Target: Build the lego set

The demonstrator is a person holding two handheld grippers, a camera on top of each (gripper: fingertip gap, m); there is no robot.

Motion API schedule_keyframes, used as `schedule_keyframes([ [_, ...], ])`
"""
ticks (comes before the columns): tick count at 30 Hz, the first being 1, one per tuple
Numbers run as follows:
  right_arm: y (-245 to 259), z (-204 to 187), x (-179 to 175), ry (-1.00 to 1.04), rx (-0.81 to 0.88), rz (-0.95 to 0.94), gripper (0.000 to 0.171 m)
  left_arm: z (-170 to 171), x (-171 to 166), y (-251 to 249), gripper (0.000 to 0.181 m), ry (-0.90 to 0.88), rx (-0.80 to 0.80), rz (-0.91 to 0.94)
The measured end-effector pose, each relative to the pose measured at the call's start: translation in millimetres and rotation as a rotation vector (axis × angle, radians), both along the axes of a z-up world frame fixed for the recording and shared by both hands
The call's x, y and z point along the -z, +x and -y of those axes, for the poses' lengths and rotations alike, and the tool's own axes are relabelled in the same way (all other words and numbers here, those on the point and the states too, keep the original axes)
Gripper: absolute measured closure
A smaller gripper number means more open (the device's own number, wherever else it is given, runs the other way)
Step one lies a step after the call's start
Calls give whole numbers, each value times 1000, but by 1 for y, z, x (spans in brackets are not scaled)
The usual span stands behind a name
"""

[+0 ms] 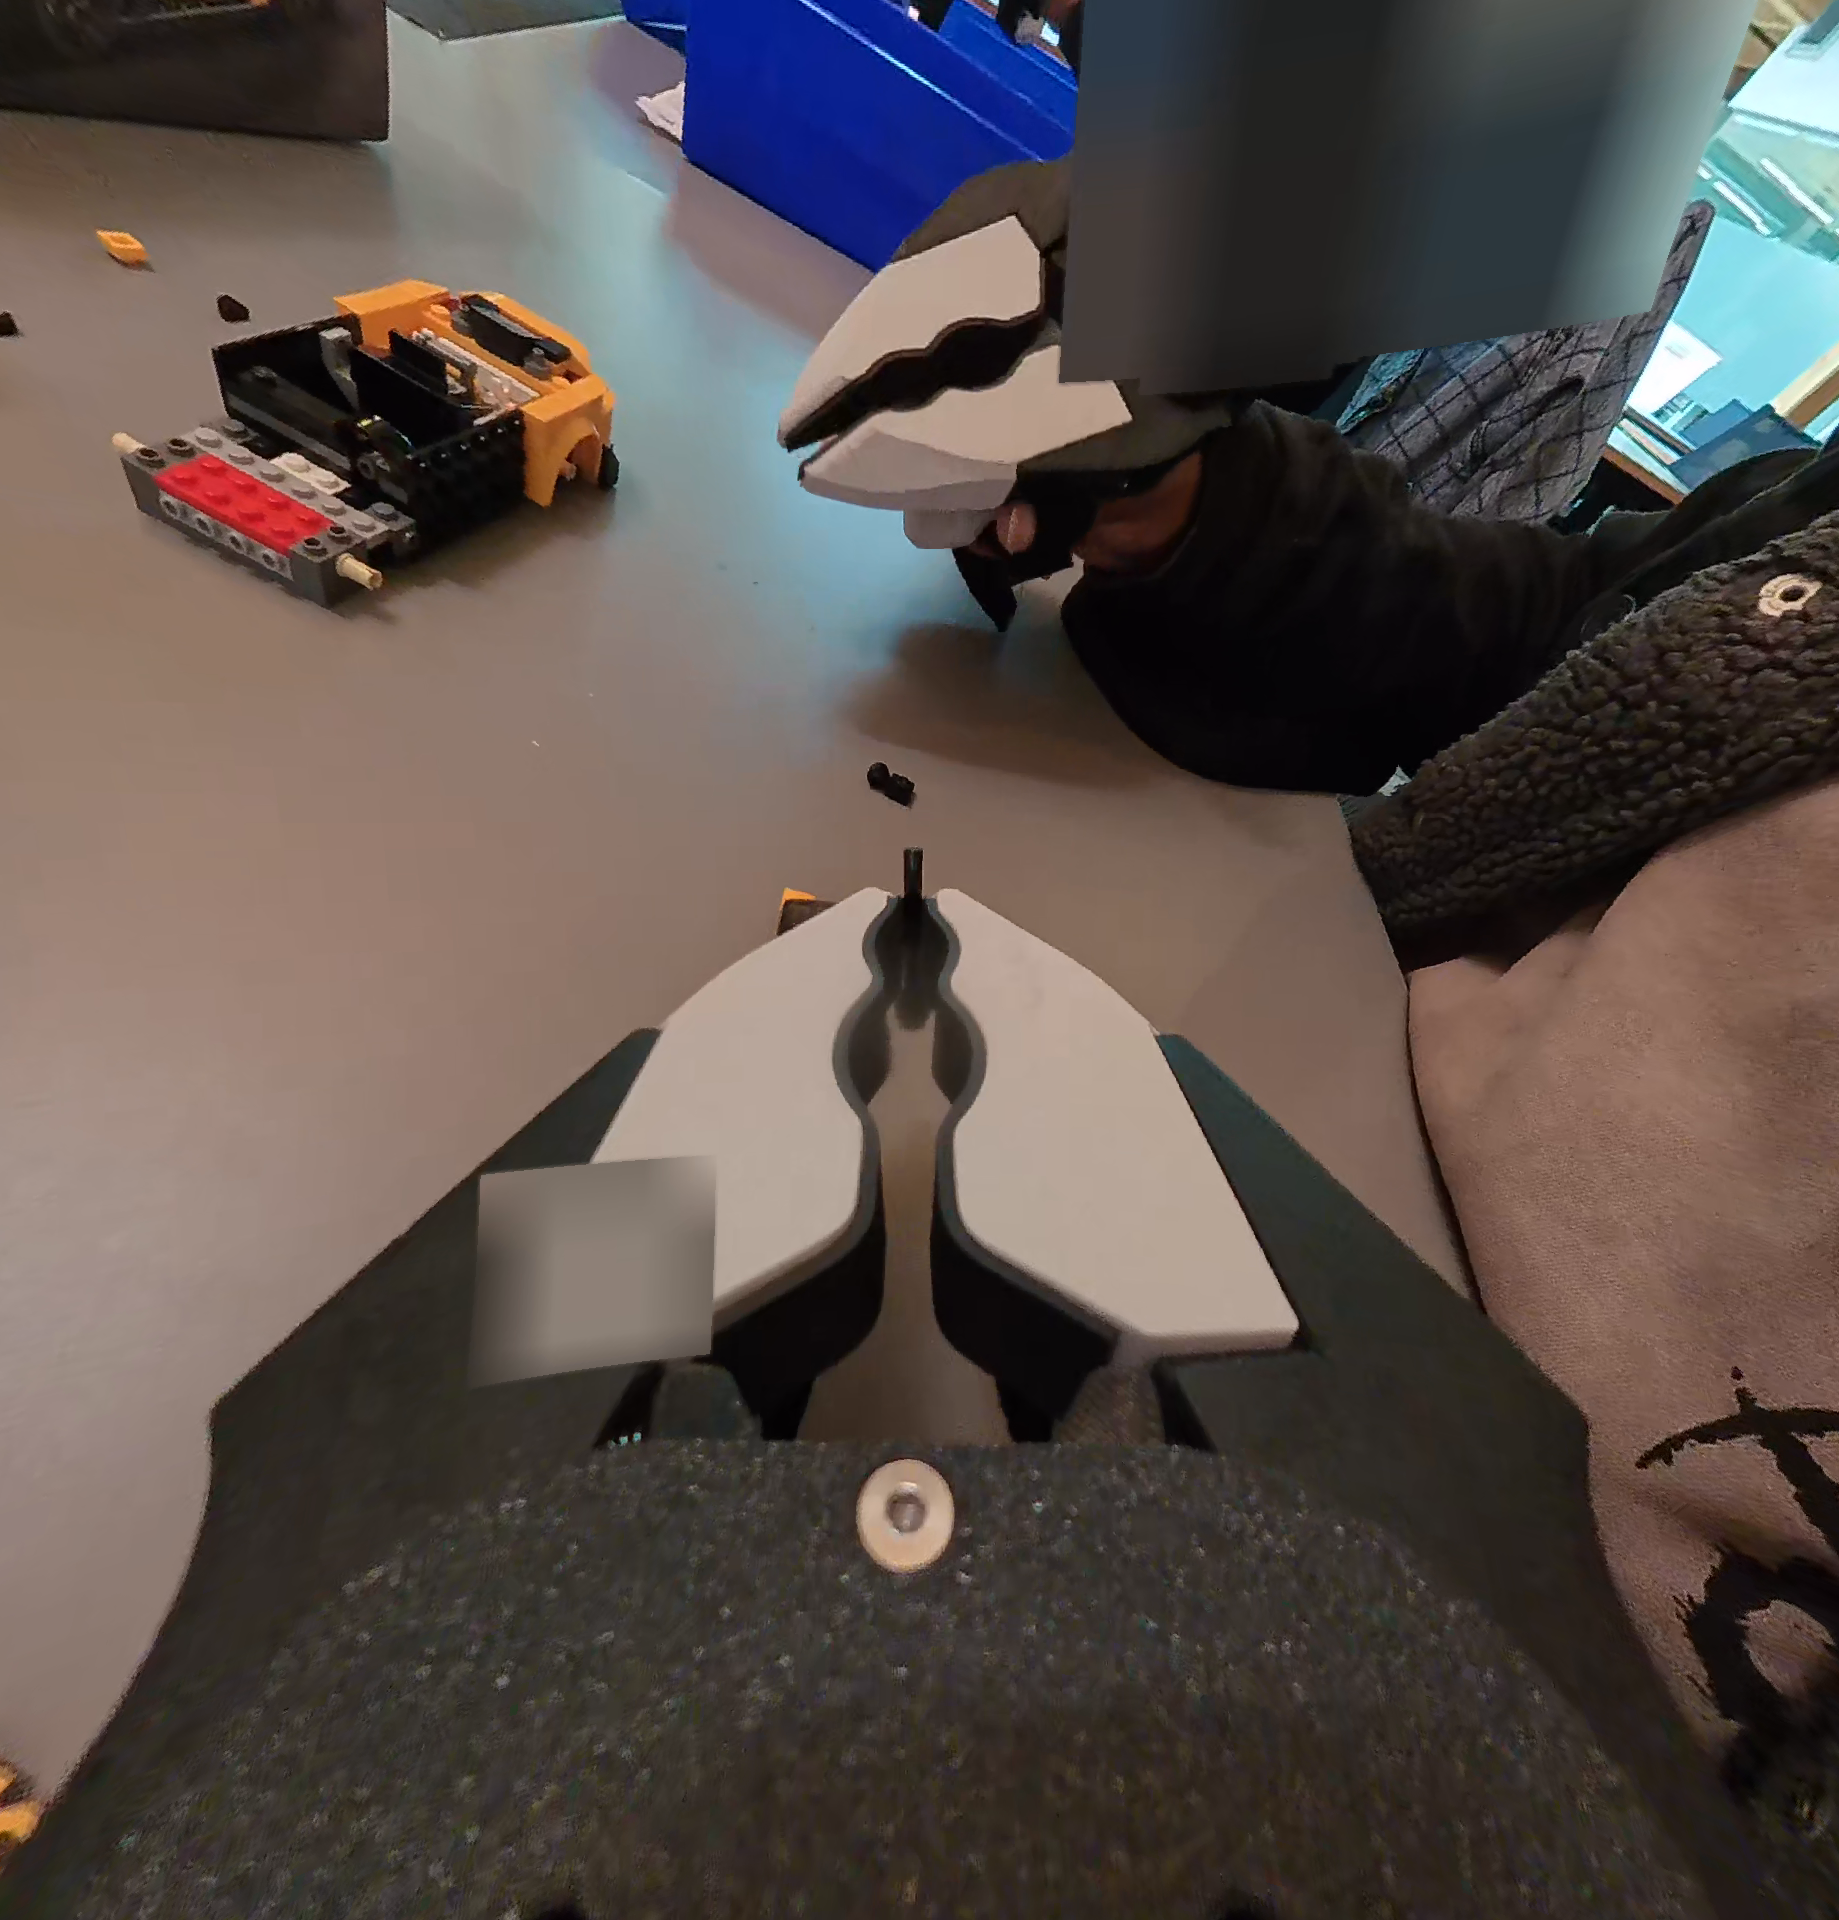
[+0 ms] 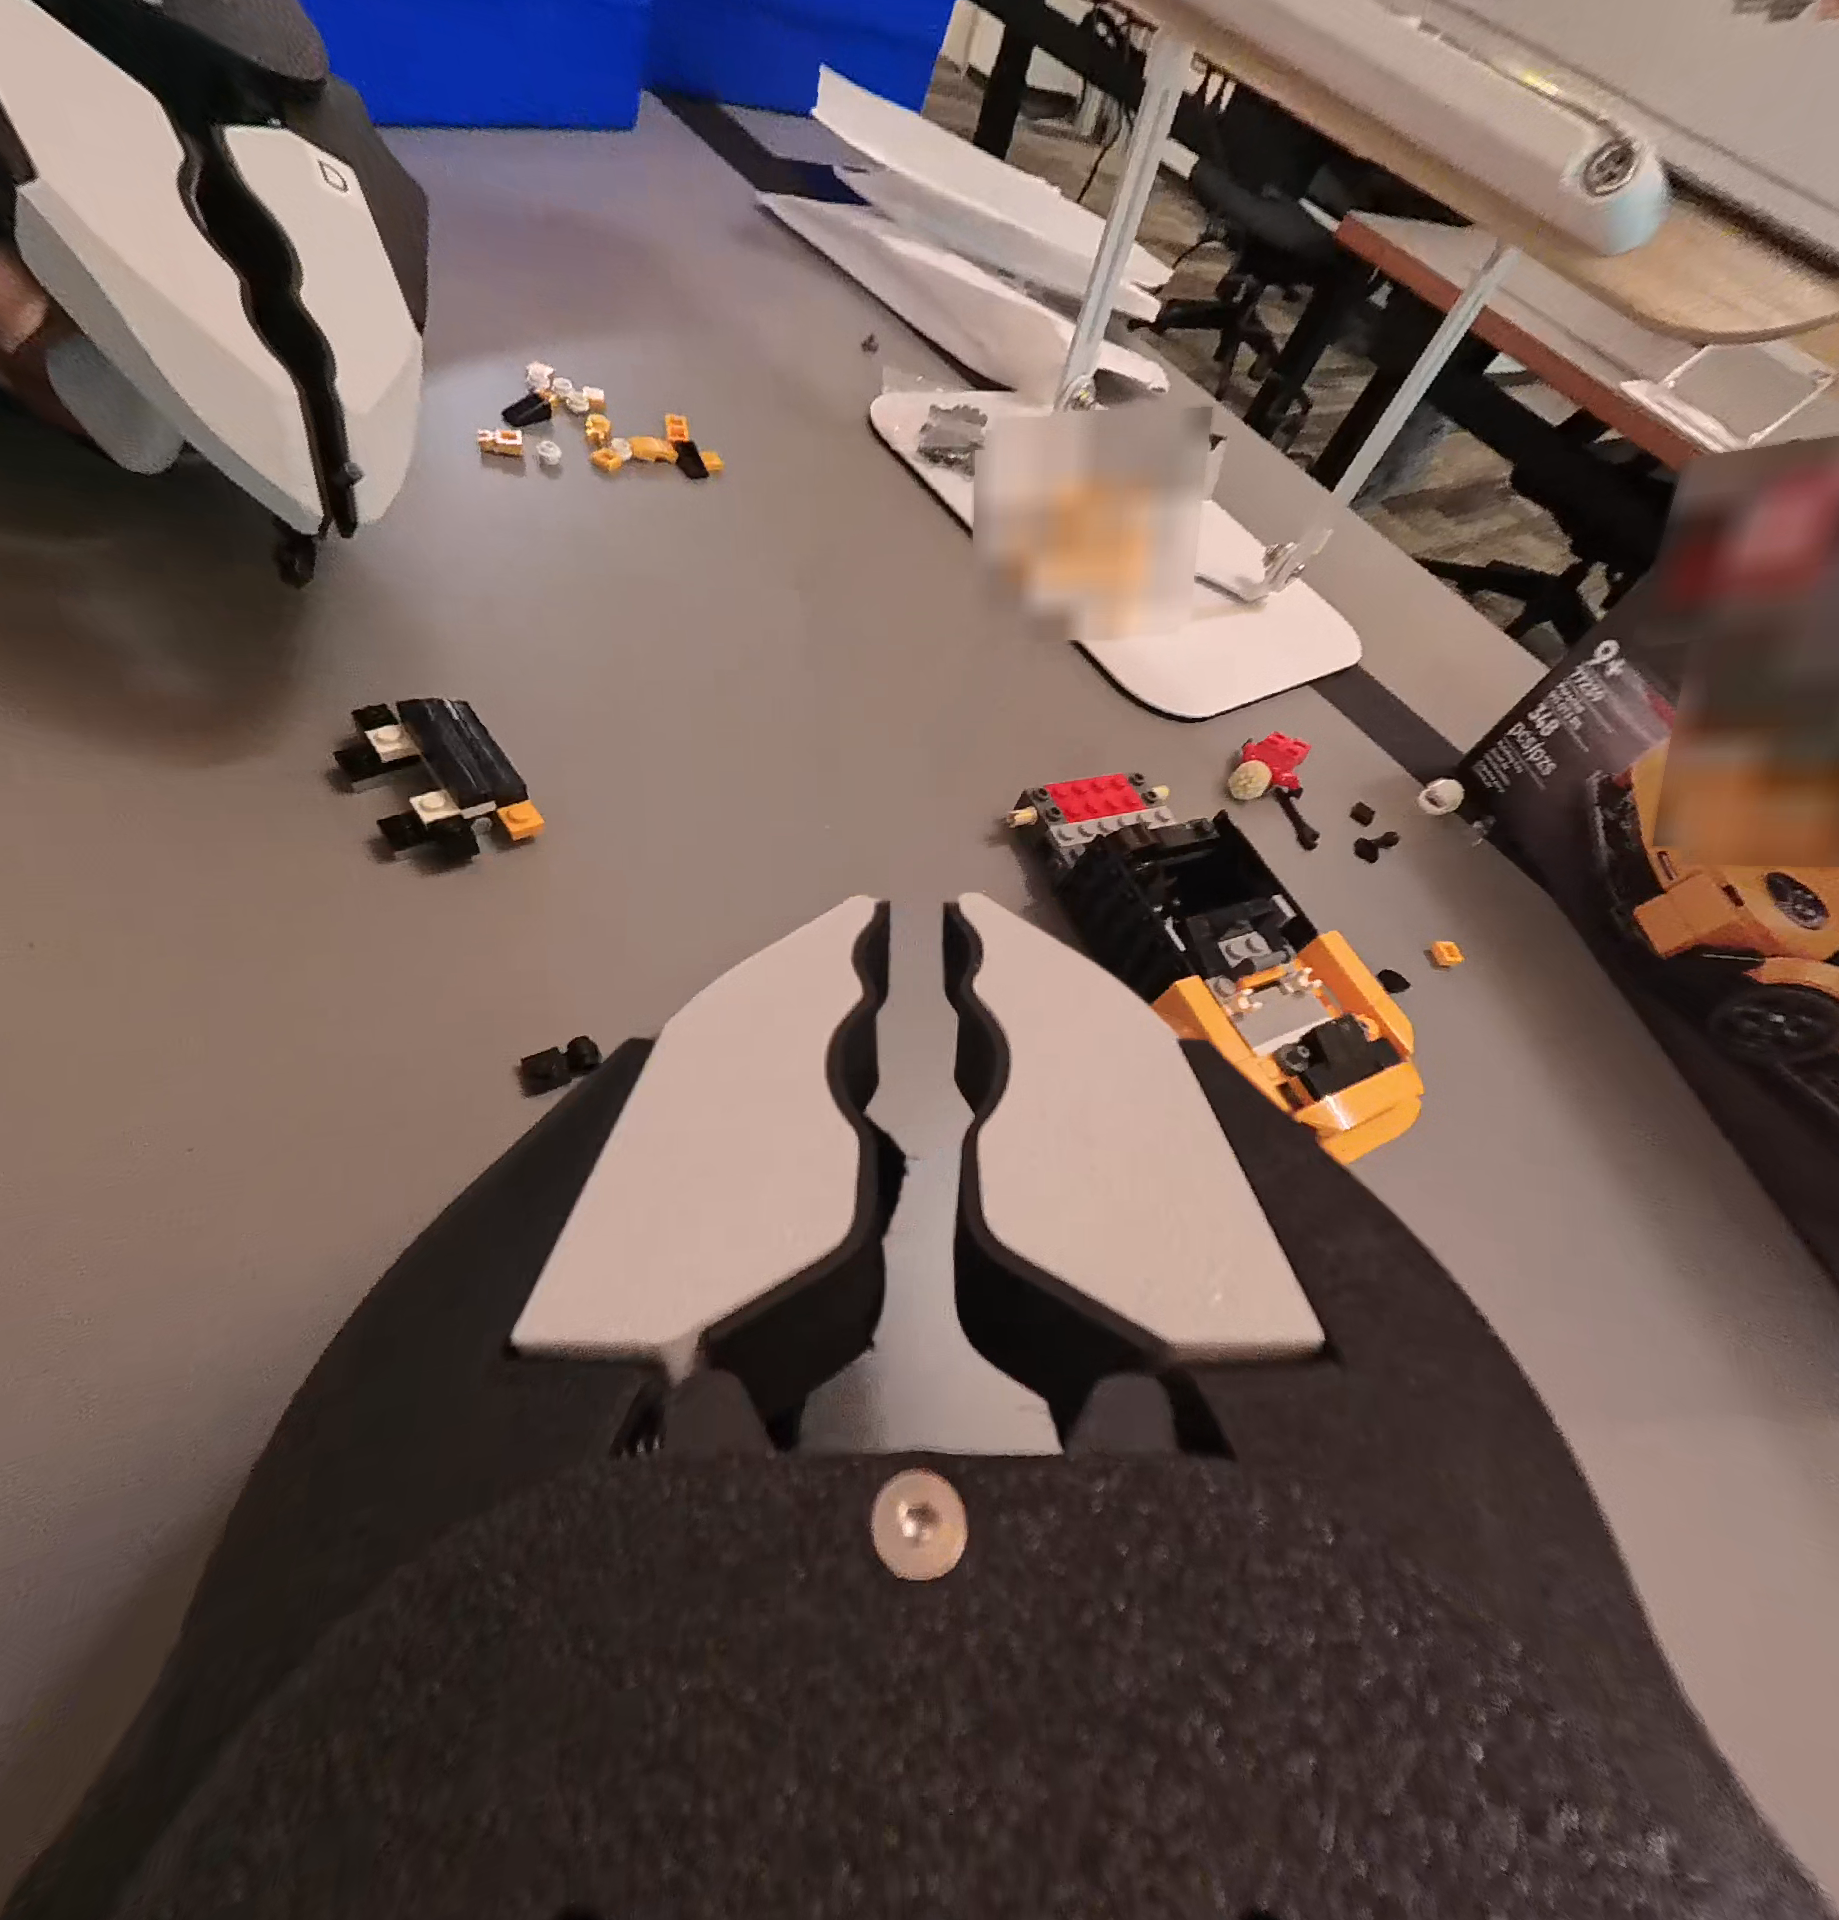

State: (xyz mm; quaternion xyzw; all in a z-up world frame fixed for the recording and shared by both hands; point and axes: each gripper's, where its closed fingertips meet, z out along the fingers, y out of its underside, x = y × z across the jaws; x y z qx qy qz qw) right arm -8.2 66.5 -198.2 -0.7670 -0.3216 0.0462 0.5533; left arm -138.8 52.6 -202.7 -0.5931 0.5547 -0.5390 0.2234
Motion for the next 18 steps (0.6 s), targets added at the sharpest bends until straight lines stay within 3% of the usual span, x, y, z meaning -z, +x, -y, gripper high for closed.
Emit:
schedule_keyframes([
  [4, 0, 1, 1, -8, 2, 13, 155, 1, 0, 0, 179, -3, 3, -3],
  [18, 2, 3, 10, 2, 2, 143, 163, 5, 4, 2, 179, 5, 10, -26],
])
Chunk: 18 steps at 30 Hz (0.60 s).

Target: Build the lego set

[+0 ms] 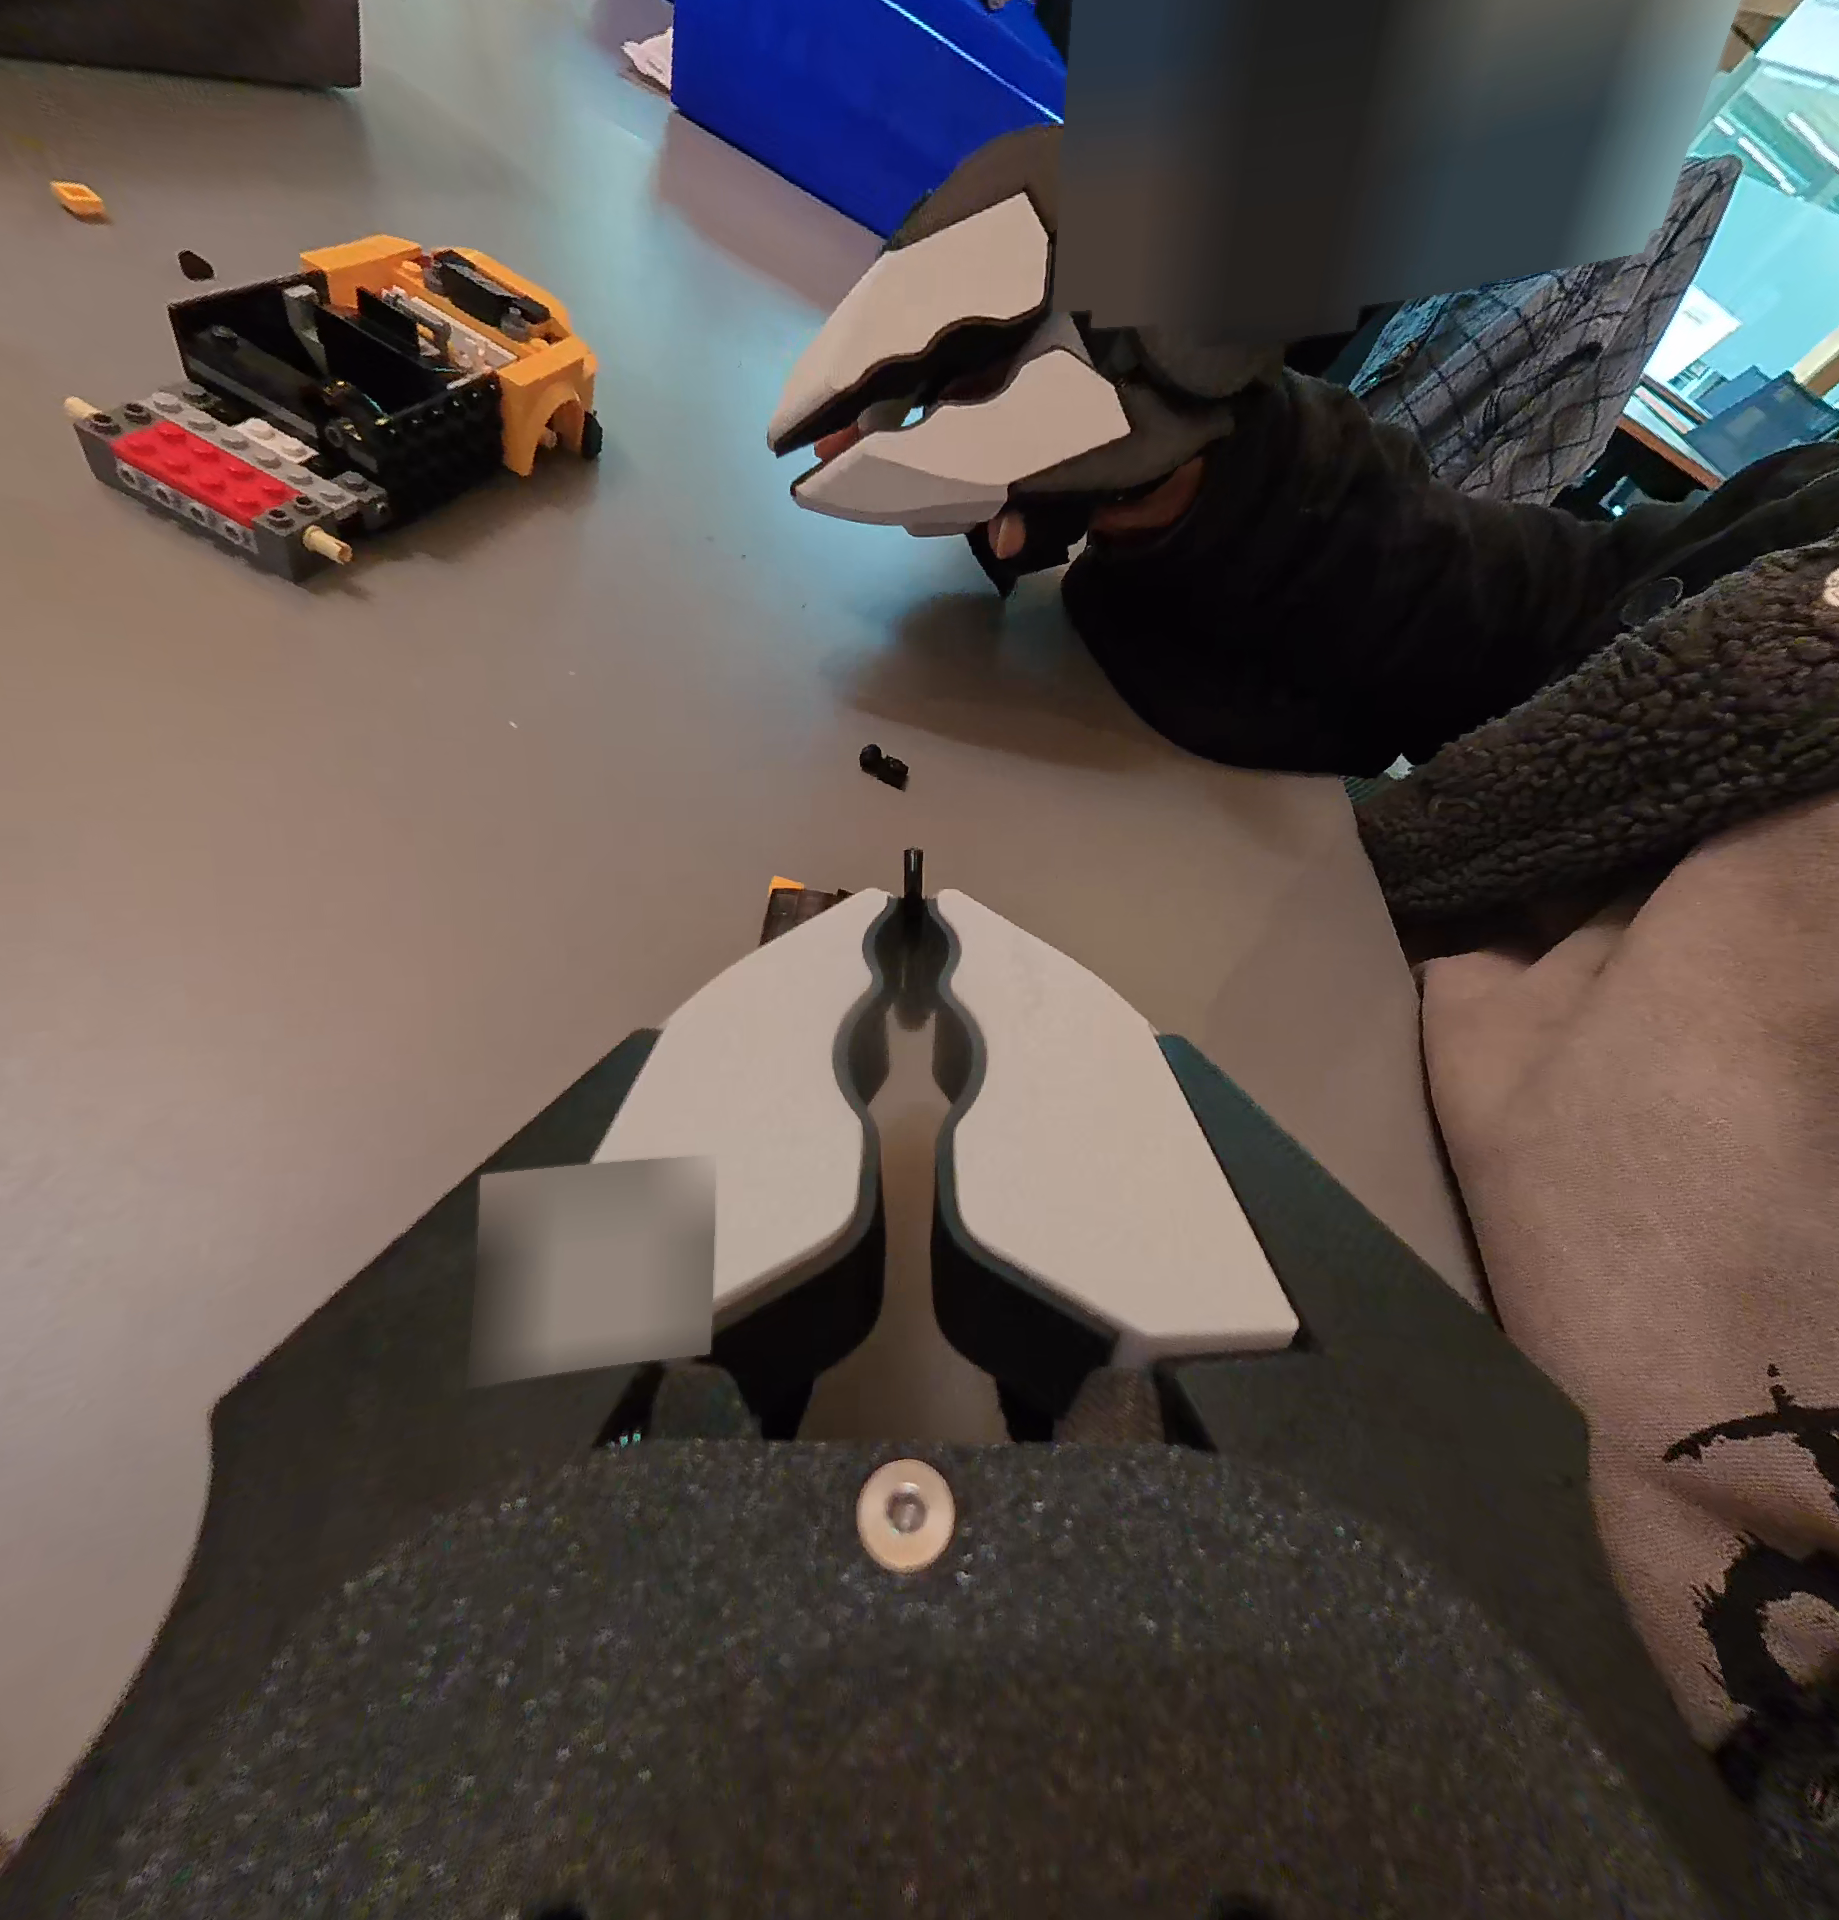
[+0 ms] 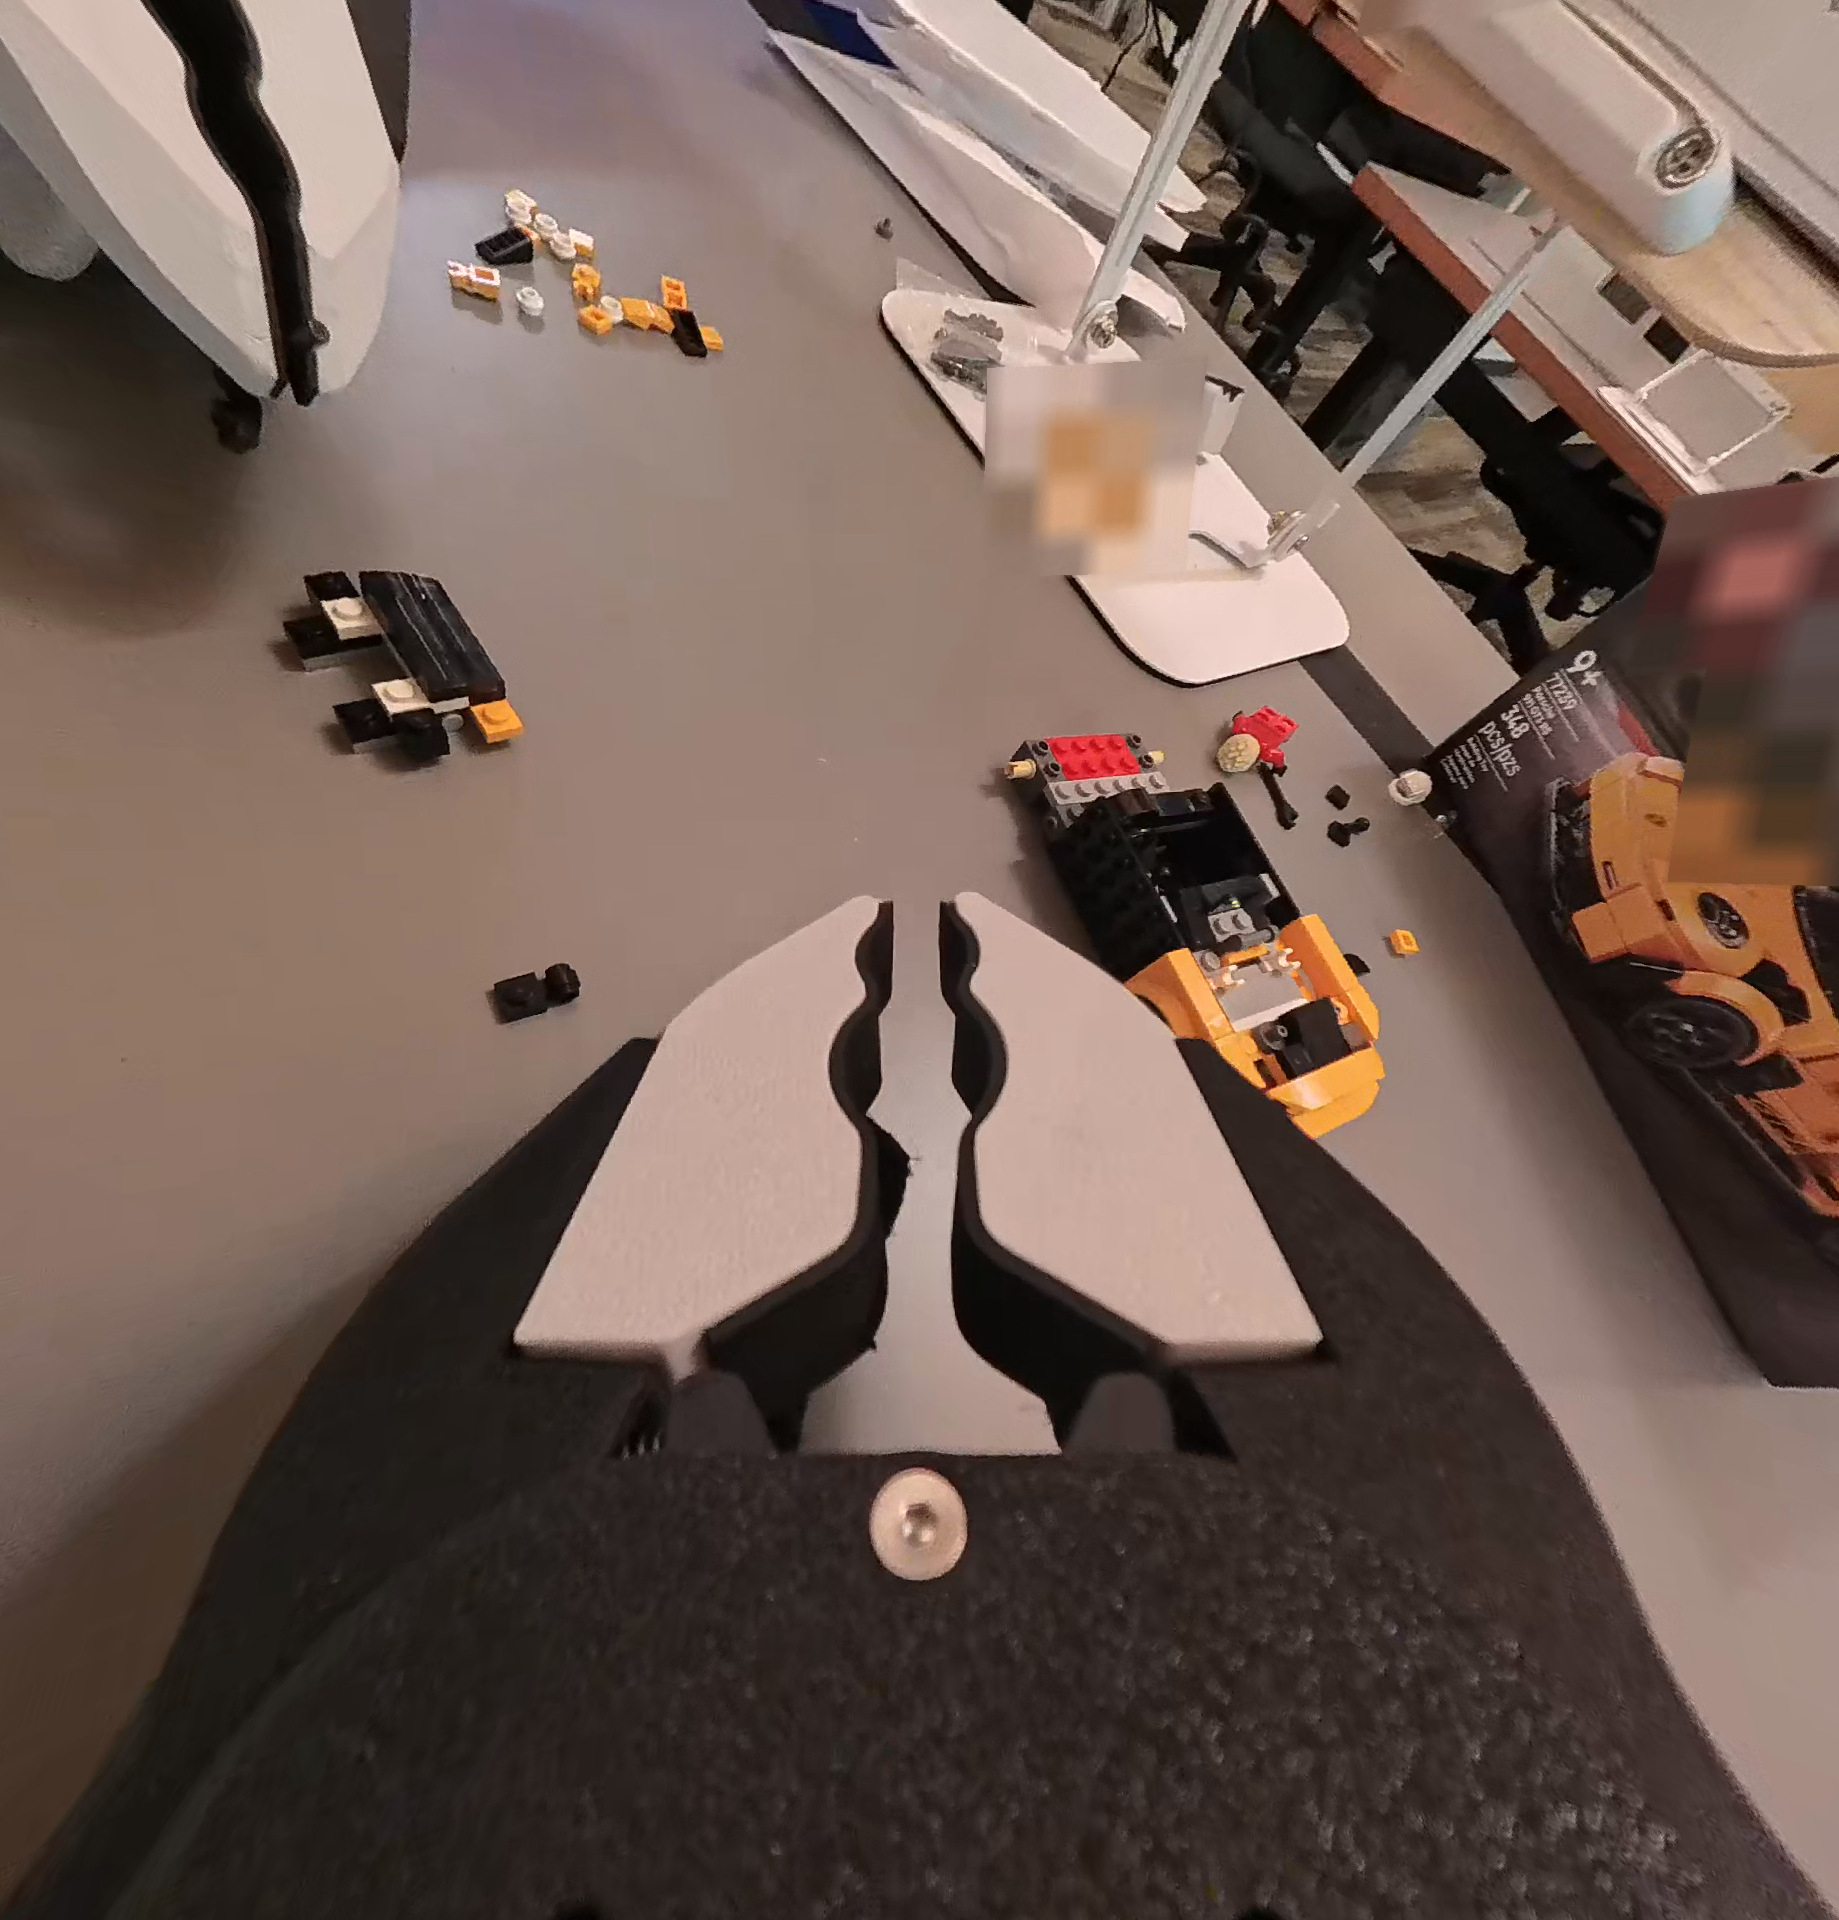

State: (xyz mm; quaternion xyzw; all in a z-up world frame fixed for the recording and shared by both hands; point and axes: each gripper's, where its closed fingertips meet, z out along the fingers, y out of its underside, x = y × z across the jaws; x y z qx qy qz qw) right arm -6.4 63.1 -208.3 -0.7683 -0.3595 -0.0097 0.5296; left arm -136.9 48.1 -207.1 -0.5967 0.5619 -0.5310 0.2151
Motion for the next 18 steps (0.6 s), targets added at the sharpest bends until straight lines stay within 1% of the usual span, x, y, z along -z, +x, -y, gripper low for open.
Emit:
schedule_keyframes([
  [3, -2, 1, 1, -3, -11, -1, 163, 1, 1, 0, 179, 4, 3, -5],
  [6, -9, 6, 5, -25, -65, 4, 165, 2, 1, 0, 179, 3, 6, -8],
  [11, -20, 26, 14, -132, -216, 10, 166, 7, 5, 0, 179, -19, 24, -49],
  [18, -14, 45, 20, -247, -281, 15, 164, 10, 11, 0, 179, -34, 37, -80],
])
